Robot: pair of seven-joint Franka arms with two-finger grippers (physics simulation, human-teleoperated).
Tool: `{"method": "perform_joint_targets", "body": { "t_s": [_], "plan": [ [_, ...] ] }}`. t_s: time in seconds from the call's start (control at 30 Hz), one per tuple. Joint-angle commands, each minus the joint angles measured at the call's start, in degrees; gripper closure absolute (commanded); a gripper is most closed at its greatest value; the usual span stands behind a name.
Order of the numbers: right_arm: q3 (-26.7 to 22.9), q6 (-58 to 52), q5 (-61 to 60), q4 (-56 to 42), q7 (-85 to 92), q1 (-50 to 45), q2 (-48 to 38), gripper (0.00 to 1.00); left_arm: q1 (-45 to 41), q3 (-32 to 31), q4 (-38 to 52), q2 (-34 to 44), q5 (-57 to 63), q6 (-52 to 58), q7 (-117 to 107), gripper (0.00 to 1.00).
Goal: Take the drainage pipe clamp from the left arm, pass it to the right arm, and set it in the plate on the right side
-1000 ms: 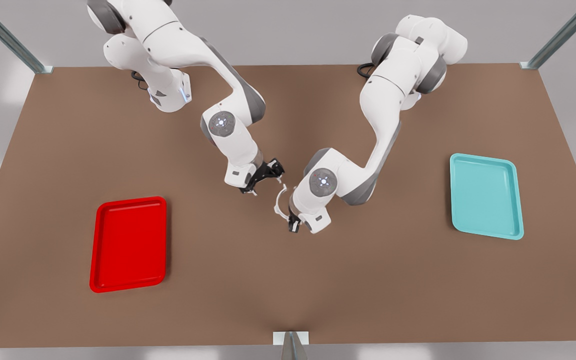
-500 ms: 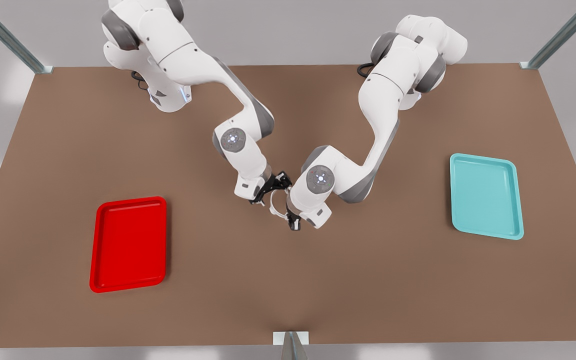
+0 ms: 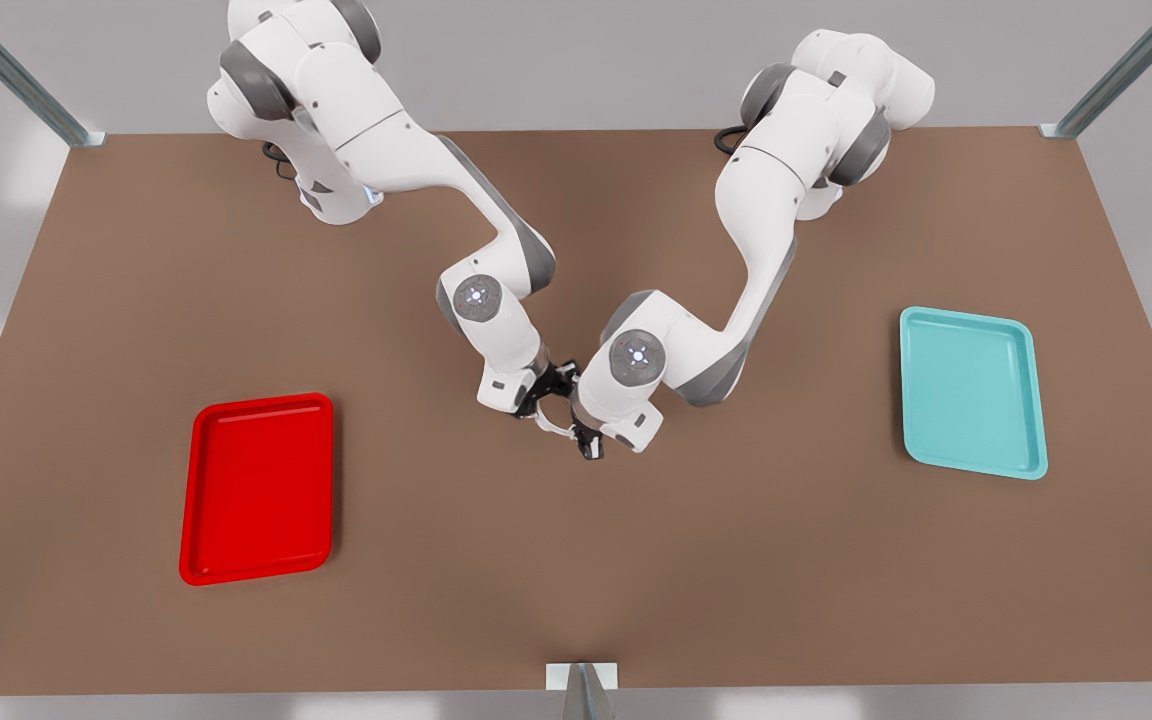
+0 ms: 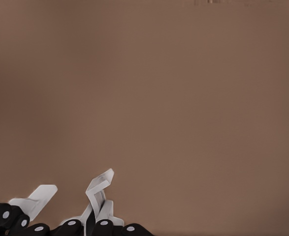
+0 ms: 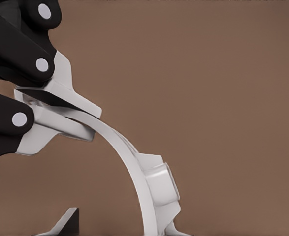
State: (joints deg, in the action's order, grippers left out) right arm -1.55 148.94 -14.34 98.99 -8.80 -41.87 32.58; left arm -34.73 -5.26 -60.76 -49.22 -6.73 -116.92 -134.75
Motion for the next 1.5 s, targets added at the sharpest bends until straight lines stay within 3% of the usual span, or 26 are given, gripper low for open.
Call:
{"method": "perform_joint_targets", "body": {
  "t_s": [0.0,0.03,0.1,0.47,0.7,0.73,0.8,0.87,0.93,0.97,1.0,1.03,1.2,1.33,1.47],
  "plan": [
    [-0.03,0.47,0.63,-0.12,-0.34,0.03,-0.15,0.66,-0.07,-0.01,0.03,0.09,0.22,-0.15,-5.26,0.79],
    [-0.03,0.47,0.54,-0.29,-0.34,0.03,-0.15,0.76,-0.07,-0.01,0.03,0.09,0.22,-0.15,-5.26,0.79],
    [-0.03,0.47,0.45,-0.56,-0.43,0.12,-0.15,0.79,0.01,0.07,-0.06,0.00,0.22,-0.15,-5.26,0.00],
    [-0.03,0.39,0.45,-2.05,-0.34,0.65,-0.15,0.79,1.77,-0.63,-0.14,0.27,-0.22,0.56,-5.26,0.00],
    [-0.03,0.39,0.28,-2.05,0.01,0.65,-0.15,0.79,6.95,-5.11,-0.06,5.71,-0.13,11.45,-4.73,0.00],
    [-0.03,0.30,0.28,-1.44,0.09,0.82,-0.15,0.79,12.49,-6.16,0.12,9.31,-0.22,17.94,-0.70,0.00],
    [-0.12,-0.32,0.10,0.50,3.61,3.72,-0.76,0.79,26.37,-14.86,1.52,14.77,-0.31,34.12,26.09,0.00],
    [-0.12,-2.60,0.19,2.52,12.92,10.66,-1.73,0.79,32.00,-16.27,5.65,15.21,3.55,47.14,75.29,0.00],
    [-0.12,-4.35,0.19,4.45,22.58,17.16,-3.40,0.79,34.01,-14.78,9.08,15.29,10.33,50.98,122.99,0.00],
    [-0.56,-7.95,0.63,4.37,25.22,19.28,-5.15,0.79,34.13,-10.60,0.72,22.62,10.77,50.06,141.12,0.00],
    [-0.82,-11.38,0.89,4.37,27.95,21.47,-6.12,0.79,26.40,0.14,-21.91,37.78,10.51,35.64,147.76,0.00],
    [-0.82,-12.01,1.33,4.10,33.38,25.24,-5.60,0.79,26.38,-0.01,-18.35,34.82,11.03,41.84,147.50,0.00],
    [-2.93,-13.94,6.69,3.66,46.75,34.92,-3.58,0.79,28.49,0.60,-17.55,32.17,10.07,45.38,147.85,0.00],
    [-6.01,-12.89,6.78,3.49,50.19,36.33,-0.85,0.79,30.42,0.51,-17.28,32.35,9.27,46.52,148.03,0.00],
    [-6.01,-9.55,6.78,2.87,53.62,39.58,2.57,0.79,30.16,0.25,-17.28,32.26,9.36,49.16,147.59,0.00]
  ]
}}
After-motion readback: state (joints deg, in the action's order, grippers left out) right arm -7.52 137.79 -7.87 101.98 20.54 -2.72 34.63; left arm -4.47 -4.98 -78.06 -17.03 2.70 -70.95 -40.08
